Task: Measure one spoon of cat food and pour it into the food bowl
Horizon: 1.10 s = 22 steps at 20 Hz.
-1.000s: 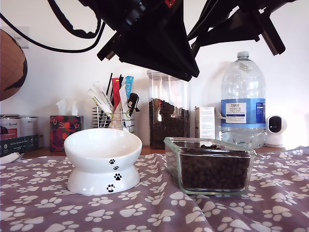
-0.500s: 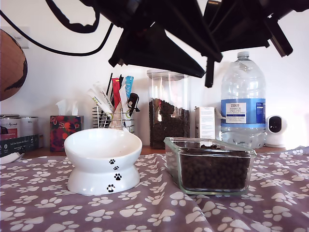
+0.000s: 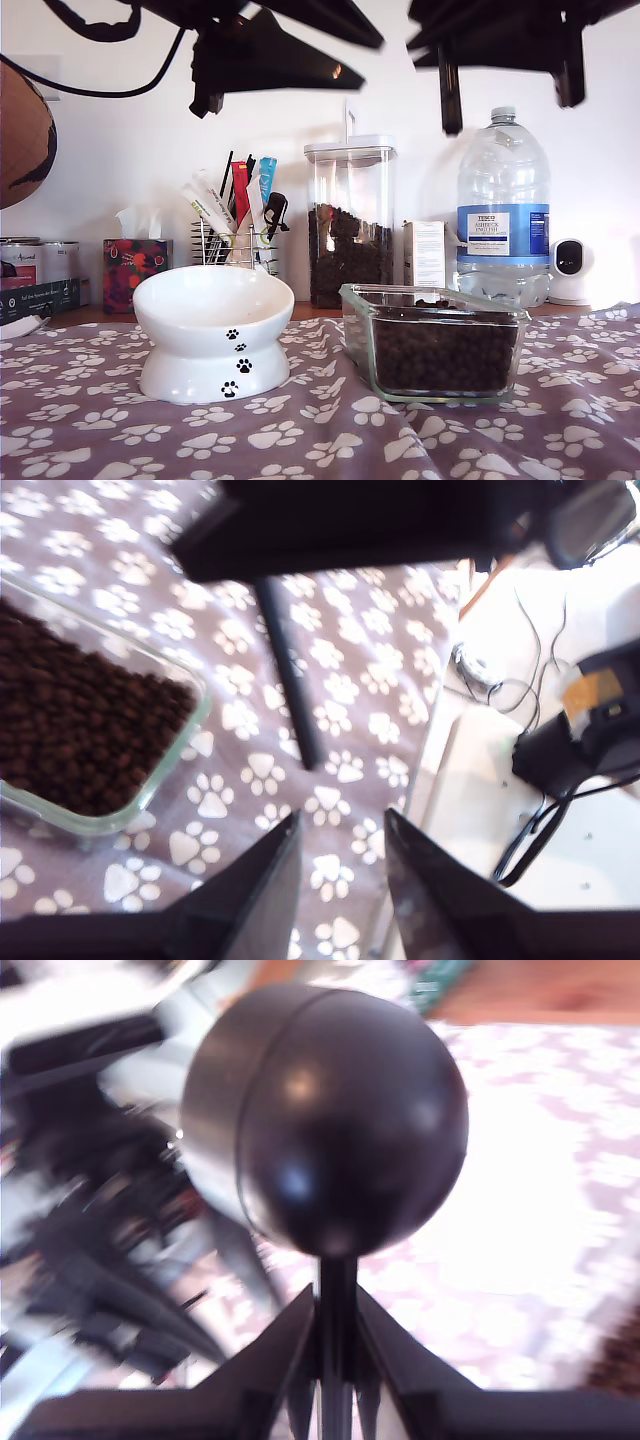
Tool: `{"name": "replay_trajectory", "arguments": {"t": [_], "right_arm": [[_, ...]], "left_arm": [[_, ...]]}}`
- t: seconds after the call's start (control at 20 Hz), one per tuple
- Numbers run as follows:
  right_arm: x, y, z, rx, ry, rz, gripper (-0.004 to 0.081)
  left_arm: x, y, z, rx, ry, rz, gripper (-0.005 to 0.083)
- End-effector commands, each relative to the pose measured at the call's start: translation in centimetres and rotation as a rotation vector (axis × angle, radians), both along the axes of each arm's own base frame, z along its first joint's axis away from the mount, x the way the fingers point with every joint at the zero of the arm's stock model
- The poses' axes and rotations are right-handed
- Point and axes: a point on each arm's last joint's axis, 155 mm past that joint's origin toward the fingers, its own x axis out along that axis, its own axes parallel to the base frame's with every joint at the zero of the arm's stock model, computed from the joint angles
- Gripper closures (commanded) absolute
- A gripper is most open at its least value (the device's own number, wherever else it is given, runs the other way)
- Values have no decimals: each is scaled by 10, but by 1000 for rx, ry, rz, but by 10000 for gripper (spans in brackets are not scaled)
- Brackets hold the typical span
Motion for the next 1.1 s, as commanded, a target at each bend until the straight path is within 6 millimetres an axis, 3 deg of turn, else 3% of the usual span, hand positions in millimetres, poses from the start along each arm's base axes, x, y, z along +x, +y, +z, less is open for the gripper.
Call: {"name": "replay_trajectory", "arguments": {"t": [0.0, 0.15, 0.45, 0.8, 1.05], "right_arm": [[-12, 4, 12, 48, -30, 90, 782], [-32, 10, 30, 120, -101, 231, 782], [-17, 13, 34, 152, -123, 226, 782], [-28, 38, 46, 205, -175, 313, 782], [-38, 45, 53, 226, -201, 355, 782]], "left_arm": [[-14, 5, -6, -48, 60, -87, 535], [-28, 16, 7, -172, 81, -216, 536], [-36, 21, 24, -298, -21, -324, 536], [-37, 11, 19, -278, -32, -307, 538], [-30, 8, 13, -259, -29, -274, 537]]}}
